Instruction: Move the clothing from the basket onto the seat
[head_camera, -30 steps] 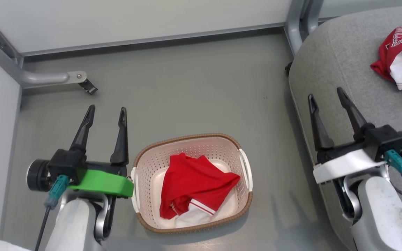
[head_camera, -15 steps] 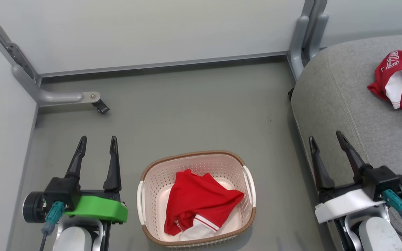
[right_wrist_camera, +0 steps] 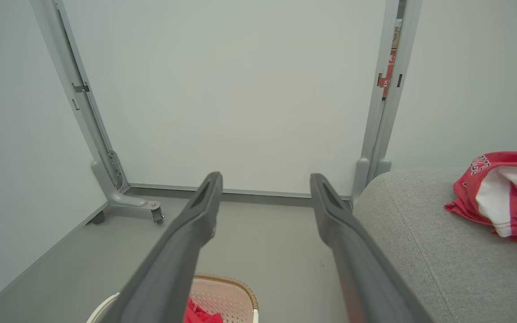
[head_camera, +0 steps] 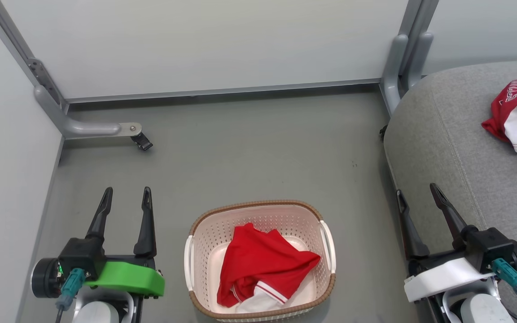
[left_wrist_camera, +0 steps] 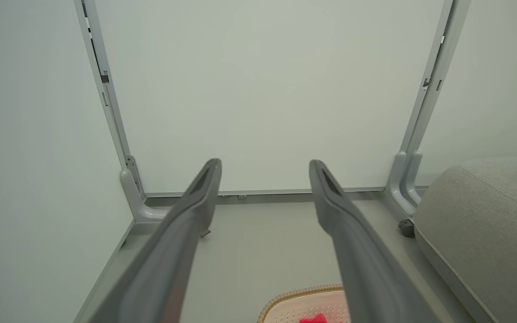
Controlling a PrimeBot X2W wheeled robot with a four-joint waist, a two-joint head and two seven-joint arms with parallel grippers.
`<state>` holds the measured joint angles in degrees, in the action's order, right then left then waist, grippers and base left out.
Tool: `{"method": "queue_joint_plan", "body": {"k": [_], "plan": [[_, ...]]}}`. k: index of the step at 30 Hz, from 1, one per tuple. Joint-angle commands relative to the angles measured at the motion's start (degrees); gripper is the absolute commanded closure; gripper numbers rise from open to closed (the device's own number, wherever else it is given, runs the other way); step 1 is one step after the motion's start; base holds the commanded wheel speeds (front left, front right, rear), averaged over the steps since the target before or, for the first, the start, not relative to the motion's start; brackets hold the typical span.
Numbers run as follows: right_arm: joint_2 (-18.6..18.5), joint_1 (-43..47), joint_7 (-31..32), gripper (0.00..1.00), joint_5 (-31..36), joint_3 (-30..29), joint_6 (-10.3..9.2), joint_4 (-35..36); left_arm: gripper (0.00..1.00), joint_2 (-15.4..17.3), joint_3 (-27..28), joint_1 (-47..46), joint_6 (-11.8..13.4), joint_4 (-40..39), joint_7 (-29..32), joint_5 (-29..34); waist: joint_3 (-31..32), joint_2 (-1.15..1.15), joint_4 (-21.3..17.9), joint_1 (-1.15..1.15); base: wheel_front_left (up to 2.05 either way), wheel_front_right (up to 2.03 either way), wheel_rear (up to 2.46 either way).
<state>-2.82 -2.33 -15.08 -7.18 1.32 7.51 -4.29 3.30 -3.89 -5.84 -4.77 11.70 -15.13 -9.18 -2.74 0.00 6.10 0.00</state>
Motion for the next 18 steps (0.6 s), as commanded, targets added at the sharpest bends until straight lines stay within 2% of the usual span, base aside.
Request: {"method": "queue_joint_plan", "body": {"k": [1, 18], "plan": [[-0.2, 0.7, -0.1, 0.00, -0.4, 0.0, -0.04, 0.1, 0.00, 0.0, 0.2, 1.0, -0.2, 0.2, 0.0, 0.7, 0.0, 0.00, 0.2, 0.00, 0.00, 0.00, 0.00], [-0.1, -0.3, -0.1, 0.00, -0.4, 0.0, -0.04, -0.5, 0.00, -0.3, 0.8, 0.1, -0.7, 0.3, 0.0, 1.0, -0.8, 0.00, 0.8, 0.00, 0.00, 0.00, 0.00]]}}
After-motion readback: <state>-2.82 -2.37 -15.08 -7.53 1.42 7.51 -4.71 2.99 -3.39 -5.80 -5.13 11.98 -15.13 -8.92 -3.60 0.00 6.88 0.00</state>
